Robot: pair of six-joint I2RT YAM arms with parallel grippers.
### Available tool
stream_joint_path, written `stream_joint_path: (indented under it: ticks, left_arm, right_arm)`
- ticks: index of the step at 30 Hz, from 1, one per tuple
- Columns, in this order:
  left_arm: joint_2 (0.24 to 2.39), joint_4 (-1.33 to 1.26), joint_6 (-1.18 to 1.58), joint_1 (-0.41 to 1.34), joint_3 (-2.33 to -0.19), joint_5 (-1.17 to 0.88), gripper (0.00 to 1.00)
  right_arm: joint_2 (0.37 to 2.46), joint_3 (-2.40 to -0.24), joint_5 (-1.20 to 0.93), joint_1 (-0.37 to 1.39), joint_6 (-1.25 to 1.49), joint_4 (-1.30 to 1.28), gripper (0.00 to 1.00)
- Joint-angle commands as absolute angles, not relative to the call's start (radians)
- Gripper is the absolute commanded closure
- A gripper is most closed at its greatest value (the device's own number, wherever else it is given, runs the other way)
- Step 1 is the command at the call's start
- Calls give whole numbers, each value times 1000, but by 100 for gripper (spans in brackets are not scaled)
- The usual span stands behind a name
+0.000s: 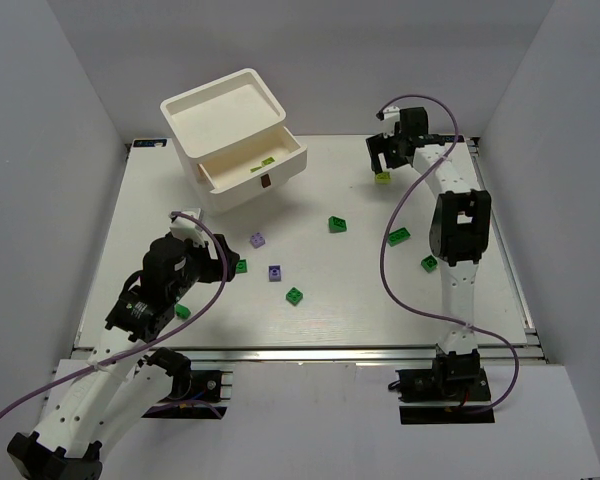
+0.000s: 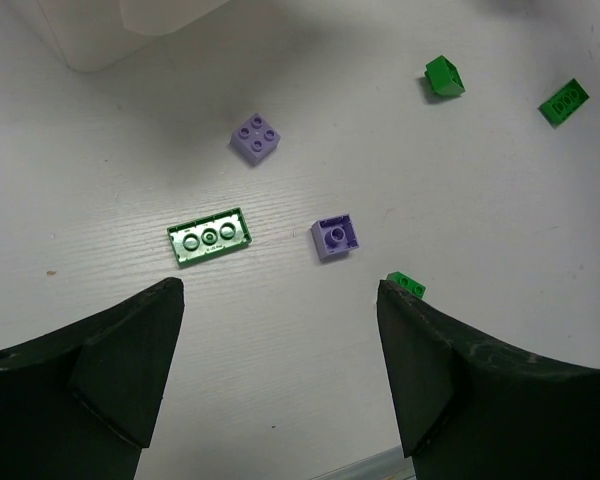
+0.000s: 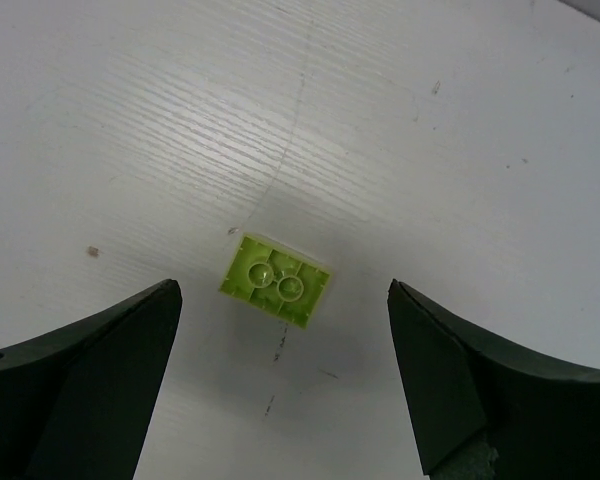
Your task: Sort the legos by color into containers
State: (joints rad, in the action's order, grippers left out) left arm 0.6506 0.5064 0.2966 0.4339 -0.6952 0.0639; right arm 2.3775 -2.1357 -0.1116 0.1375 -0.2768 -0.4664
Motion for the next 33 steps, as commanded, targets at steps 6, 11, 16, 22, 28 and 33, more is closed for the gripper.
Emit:
stream_joint_path:
  ticks: [6, 11, 16, 22, 28, 33]
  left_arm:
    - [650, 511, 295, 436, -690, 72, 12]
    - [646, 511, 295, 436, -690, 75, 12]
    - [643, 508, 296, 436, -689, 75, 12]
    - [643, 511, 296, 436, -689, 77, 12]
    - [637, 511, 298, 436, -689, 78, 12]
    - [629, 511, 301, 436, -687, 80, 12]
  right_arm:
    - [2439, -2135, -100, 137, -198, -426, 11]
    - [2468, -2149, -98, 137, -158, -428, 12]
    - [2485, -2143, -64, 137, -118, -417, 21]
    - [2487, -2128, -78, 135, -100, -416, 34]
    - [2487, -2129, -86, 137, -90, -428, 37]
    - [2484, -2123, -98, 135, -89, -431, 43]
